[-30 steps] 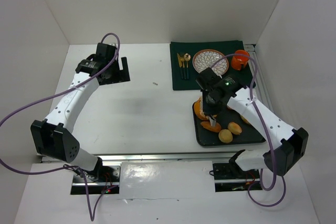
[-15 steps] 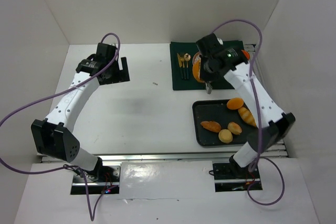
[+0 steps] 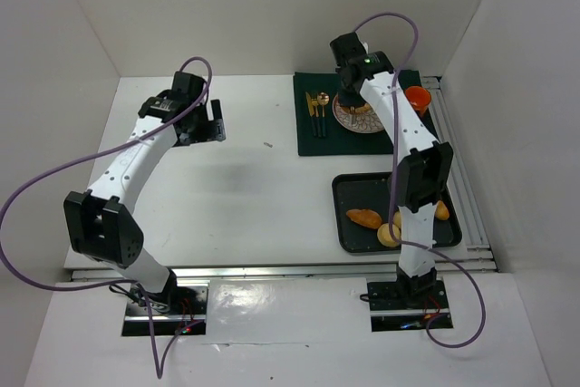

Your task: Place the bread

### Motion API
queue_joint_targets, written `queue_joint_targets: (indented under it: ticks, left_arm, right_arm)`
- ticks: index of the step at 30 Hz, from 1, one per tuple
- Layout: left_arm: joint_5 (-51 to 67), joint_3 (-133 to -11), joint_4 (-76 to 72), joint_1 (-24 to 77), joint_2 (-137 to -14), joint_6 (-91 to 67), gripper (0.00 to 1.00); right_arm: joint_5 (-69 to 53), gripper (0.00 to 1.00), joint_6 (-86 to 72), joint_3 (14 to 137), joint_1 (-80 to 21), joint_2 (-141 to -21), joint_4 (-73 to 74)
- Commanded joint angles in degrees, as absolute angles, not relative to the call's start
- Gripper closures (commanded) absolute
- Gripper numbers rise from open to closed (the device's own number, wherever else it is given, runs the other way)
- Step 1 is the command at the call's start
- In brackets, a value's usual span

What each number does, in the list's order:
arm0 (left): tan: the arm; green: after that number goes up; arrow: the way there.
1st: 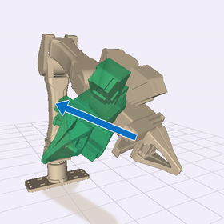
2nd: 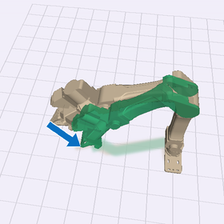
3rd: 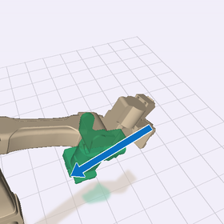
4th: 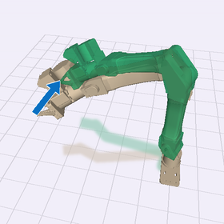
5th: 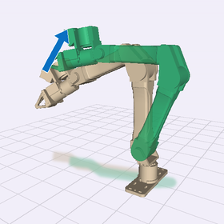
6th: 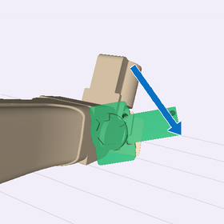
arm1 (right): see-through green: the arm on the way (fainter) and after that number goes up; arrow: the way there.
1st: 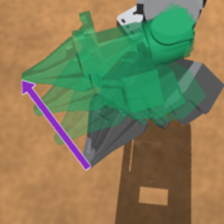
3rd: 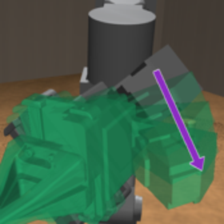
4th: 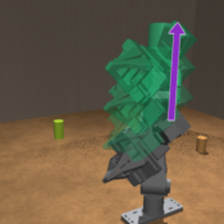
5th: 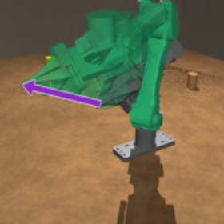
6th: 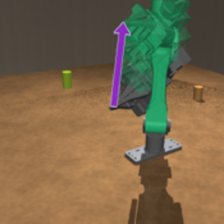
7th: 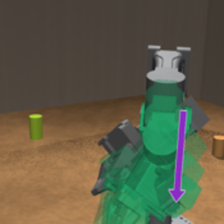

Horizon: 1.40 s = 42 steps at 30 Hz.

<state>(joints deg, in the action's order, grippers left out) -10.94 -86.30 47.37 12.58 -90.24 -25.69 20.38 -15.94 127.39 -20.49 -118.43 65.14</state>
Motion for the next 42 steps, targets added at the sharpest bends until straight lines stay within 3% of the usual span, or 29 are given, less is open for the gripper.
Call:
queue_joint_targets:
  ticks: [1,6,11,14,16,17,26,30,42]
  left_arm:
    - [-11.6,-89.56,47.11,12.04,-90.62,-25.58,0.02]
    - [-12.13,-89.56,47.11,12.04,-91.14,-25.58,0.02]
    - [-12.13,-89.56,47.11,12.04,-91.67,-25.58,0.02]
    - [-12.13,-90.08,47.11,12.04,-92.19,-25.58,0.02]
    - [-12.13,-90.09,47.11,12.04,-92.2,-25.58,0.02]
    - [-12.13,-90.09,47.11,12.04,-92.2,-25.58,0.02]
    - [-11.6,-90.09,47.11,12.04,-92.72,-25.58,0.02]
    - [-11.07,-90.61,47.11,12.04,-92.72,-25.05,0.02]
    - [-9.93,-89.3,47.11,11.51,-93.25,-25.58,0.02]
  right_arm:
    - [21.98,0.88,-13.8,129.38,-19.07,-117.86,59.51]
    - [21.45,0.88,-13.8,124.55,-17.23,-118.48,55.38]
    - [20.21,0.75,-14.32,123.57,-16.17,-119.09,54.57]
    - [19.51,0.64,-14.33,124.19,-16.17,-119.62,55.2]
    - [19.51,0.47,-14.33,124.89,-16.17,-119.1,56.42]
    - [19.51,0.45,-14.33,124.89,-16.17,-119.09,56.43]
    - [18.98,0.45,-14.85,125.42,-16.17,-111.01,59.41]
    - [18.98,0.45,-16.08,119.9,-16.79,-104.17,61.96]
    - [18.37,0.47,-31.27,85.27,-16.18,-74.54,74.87]
